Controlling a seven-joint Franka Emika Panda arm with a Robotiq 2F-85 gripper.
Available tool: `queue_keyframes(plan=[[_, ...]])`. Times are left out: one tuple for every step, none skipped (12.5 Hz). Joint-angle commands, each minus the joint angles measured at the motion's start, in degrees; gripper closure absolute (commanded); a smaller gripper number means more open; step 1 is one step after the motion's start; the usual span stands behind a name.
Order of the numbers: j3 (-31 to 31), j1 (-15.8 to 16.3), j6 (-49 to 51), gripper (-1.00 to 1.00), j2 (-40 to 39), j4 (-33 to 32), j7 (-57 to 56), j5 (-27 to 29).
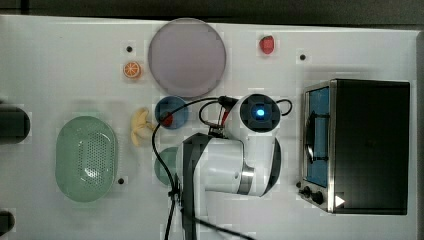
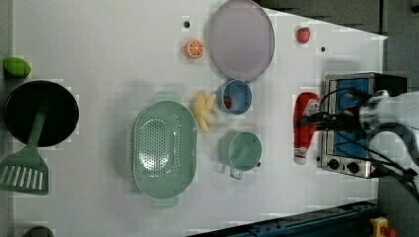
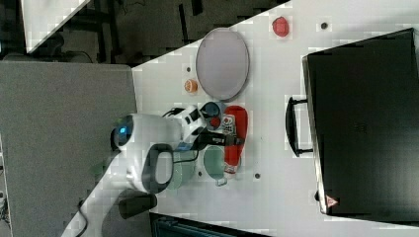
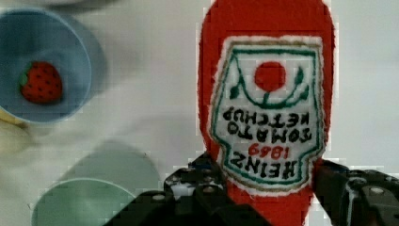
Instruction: Pick ketchup from strainer and place it on the table
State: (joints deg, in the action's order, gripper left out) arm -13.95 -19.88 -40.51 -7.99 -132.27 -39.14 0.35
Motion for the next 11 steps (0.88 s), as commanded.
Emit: queue_keyframes(plan=[[-0.51,0.59,-5.6,-0.39,-3.19,0.65,-2.12,0.33],[-0.54,0.6,-7.74,-0.61,-4.82,0.55,-2.12,0.3],[-0.65,0.65,-8.57,-0.83,-5.75,0.57,-2.11,0.3],[-0.91,0.76,-8.51,-0.99,-5.67,0.78,-2.09,0.3],[-0.92,0.76,-7.75,-1.0,-4.82,0.85,-2.01,0.35],[-0.92,0.73,-6.91,-1.0,-3.42,1.2,-0.94,0.41],[-0.92,0.73,-5.8,-1.0,-1.52,2.06,1.07,0.42],[-0.93,0.74,-3.78,-1.0,0.66,3.25,3.47,0.42],[-0.89,0.73,-0.69,-1.0,2.93,4.74,6.73,0.42],[-0.79,0.73,3.02,-1.0,5.13,6.49,11.02,0.42],[-0.63,0.72,6.59,-1.0,7.21,8.47,15.79,0.42]])
